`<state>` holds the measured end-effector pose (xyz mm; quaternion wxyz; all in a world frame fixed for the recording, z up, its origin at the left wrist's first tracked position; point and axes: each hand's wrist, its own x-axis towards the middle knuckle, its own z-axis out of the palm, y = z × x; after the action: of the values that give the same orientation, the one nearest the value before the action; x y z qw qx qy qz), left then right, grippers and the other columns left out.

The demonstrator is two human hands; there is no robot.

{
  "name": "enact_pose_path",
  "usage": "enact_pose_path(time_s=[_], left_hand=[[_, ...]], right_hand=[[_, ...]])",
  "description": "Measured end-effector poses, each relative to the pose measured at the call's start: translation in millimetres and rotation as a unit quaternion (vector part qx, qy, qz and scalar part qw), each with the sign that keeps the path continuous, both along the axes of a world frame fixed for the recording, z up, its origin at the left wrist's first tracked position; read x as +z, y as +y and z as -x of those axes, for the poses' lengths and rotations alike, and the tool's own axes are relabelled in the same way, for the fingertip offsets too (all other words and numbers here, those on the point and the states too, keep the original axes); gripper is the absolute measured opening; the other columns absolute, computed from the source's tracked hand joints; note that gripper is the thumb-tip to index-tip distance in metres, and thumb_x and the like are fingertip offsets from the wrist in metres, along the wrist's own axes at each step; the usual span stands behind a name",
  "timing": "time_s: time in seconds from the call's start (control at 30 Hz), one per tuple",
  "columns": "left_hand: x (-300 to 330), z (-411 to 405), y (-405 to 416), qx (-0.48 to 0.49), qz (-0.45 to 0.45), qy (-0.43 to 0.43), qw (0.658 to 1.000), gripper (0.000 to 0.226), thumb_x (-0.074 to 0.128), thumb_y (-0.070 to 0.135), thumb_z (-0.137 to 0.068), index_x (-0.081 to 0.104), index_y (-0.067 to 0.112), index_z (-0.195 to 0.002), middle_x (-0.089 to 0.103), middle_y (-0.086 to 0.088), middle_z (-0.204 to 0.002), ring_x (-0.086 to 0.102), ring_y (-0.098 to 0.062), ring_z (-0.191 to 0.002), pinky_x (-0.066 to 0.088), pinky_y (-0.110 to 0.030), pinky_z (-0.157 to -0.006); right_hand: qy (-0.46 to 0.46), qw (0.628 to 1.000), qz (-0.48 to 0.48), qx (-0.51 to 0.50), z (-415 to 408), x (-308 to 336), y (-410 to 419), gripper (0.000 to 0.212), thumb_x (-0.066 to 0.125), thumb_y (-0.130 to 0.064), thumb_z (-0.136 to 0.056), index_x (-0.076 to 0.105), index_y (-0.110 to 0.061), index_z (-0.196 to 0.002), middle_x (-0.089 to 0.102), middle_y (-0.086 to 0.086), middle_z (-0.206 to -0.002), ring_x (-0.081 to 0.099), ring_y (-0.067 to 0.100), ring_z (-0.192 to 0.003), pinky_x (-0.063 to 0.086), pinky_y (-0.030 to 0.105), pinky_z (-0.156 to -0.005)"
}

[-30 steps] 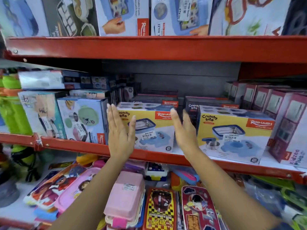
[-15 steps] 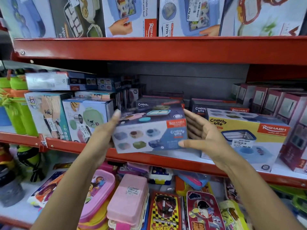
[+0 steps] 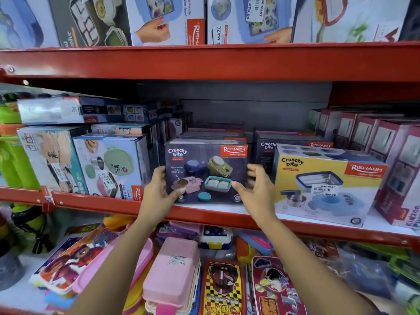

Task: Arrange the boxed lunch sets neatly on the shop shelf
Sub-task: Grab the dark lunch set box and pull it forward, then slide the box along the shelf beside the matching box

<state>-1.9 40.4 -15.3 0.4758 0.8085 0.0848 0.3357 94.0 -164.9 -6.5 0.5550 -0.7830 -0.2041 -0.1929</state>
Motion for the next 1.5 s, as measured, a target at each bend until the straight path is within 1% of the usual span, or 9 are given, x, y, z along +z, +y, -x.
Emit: enact_pose_path(time_s=[0.17, 0.3, 0.5, 0.67, 0.8, 0.97, 1.03, 1.23, 1.5], left_hand=[[-15.9, -2.0, -11.8, 0.069, -0.061, 0.013, 0.996, 0.076, 0.071, 0.016, -0.083, 0.027, 0.012, -0.145, 0.052, 0.003, -0.137, 0.049, -0.018, -0.126, 0.039, -0.029, -0.102], [-25.5, 5.7, -67.7, 0.153, -0.122, -0.068, 0.978, 0.08, 0.06, 0.024, -0.092, 0.01, 0.01, -0.152, 0.013, -0.008, -0.162, 0.011, -0.019, -0.148, 0.004, -0.011, -0.113], [-11.9, -20.6, -158.3, -0.044, -0.102, -0.118, 0.987, 0.066, 0.059, 0.033, -0.093, 0.028, 0.013, -0.148, 0.036, -0.004, -0.152, 0.03, -0.015, -0.142, 0.025, -0.027, -0.117], [20.4, -49.8, -193.8, -0.136, 0.03, 0.007, 0.99, 0.075, 0.047, 0.055, -0.092, 0.017, 0.021, -0.152, 0.02, 0.002, -0.161, 0.02, -0.013, -0.146, 0.019, -0.035, -0.119], [18.9, -57.3, -196.1, -0.193, 0.071, 0.071, 0.976, 0.073, 0.043, 0.067, -0.087, 0.032, 0.028, -0.148, 0.033, 0.008, -0.155, 0.033, -0.011, -0.14, 0.024, -0.036, -0.117], [25.4, -46.8, -197.0, -0.212, 0.198, 0.005, 0.957, 0.038, 0.045, 0.059, -0.09, 0.071, 0.031, -0.093, 0.072, 0.016, -0.098, 0.064, -0.004, -0.104, 0.042, -0.04, -0.106], [36.2, -42.1, -193.3, -0.2, 0.28, -0.017, 0.939, 0.046, 0.043, 0.066, -0.08, 0.068, 0.03, -0.093, 0.073, 0.011, -0.101, 0.066, -0.01, -0.104, 0.045, -0.037, -0.104], [56.5, -46.4, -189.6, -0.201, 0.213, -0.026, 0.956, 0.028, 0.057, 0.051, -0.087, 0.074, 0.029, -0.092, 0.077, 0.007, -0.096, 0.071, -0.011, -0.094, 0.056, -0.024, -0.079], [25.0, -67.7, -176.4, -0.245, 0.1, 0.028, 0.964, 0.052, 0.065, 0.01, -0.088, 0.047, 0.015, -0.137, 0.053, -0.003, -0.142, 0.048, -0.016, -0.132, 0.038, -0.04, -0.112]], right_hand=[[0.014, 0.999, 0.024, 0.043, 4.9, -4.0, -5.7, 0.062, 0.076, -0.011, -0.079, 0.047, -0.013, -0.133, 0.056, 0.002, -0.126, 0.057, 0.012, -0.107, 0.05, 0.022, -0.087], [-0.066, 0.998, 0.005, -0.002, 28.7, -4.8, -34.5, 0.051, 0.069, -0.017, -0.086, 0.049, -0.019, -0.133, 0.052, -0.008, -0.12, 0.049, 0.004, -0.109, 0.043, 0.013, -0.088], [-0.227, 0.947, -0.079, -0.212, 29.3, 4.2, -106.3, 0.025, 0.063, -0.013, -0.088, 0.06, -0.005, -0.111, 0.059, 0.013, -0.111, 0.05, 0.016, -0.103, 0.038, 0.018, -0.092], [-0.097, 0.934, -0.128, -0.318, -6.1, 16.7, -156.6, 0.056, 0.053, -0.044, -0.084, 0.05, -0.005, -0.124, 0.05, 0.018, -0.128, 0.044, 0.031, -0.12, 0.036, 0.045, -0.102], [0.152, 0.951, -0.172, -0.205, -25.3, 42.1, -186.1, 0.09, 0.044, -0.074, -0.078, 0.037, -0.01, -0.14, 0.046, 0.011, -0.143, 0.042, 0.031, -0.13, 0.033, 0.05, -0.109], [0.156, 0.964, -0.192, -0.1, -21.1, 47.0, -212.5, 0.032, 0.065, -0.053, -0.076, 0.066, -0.022, -0.084, 0.068, 0.0, -0.085, 0.062, 0.023, -0.083, 0.047, 0.037, -0.077], [0.12, 0.969, -0.215, -0.03, -15.4, 39.3, -224.4, 0.014, 0.066, -0.031, -0.082, 0.066, -0.021, -0.092, 0.07, -0.003, -0.084, 0.064, 0.018, -0.079, 0.05, 0.027, -0.068], [0.046, 0.992, -0.096, 0.068, -10.5, 16.7, -238.5, 0.074, 0.07, 0.016, -0.071, 0.049, -0.021, -0.132, 0.067, -0.007, -0.109, 0.066, 0.001, -0.097, 0.053, 0.016, -0.078], [0.05, 0.991, -0.125, 0.023, -32.2, 4.5, -229.0, 0.063, 0.073, 0.013, -0.07, 0.047, -0.013, -0.121, 0.062, -0.005, -0.112, 0.063, 0.001, -0.095, 0.053, 0.017, -0.078]])
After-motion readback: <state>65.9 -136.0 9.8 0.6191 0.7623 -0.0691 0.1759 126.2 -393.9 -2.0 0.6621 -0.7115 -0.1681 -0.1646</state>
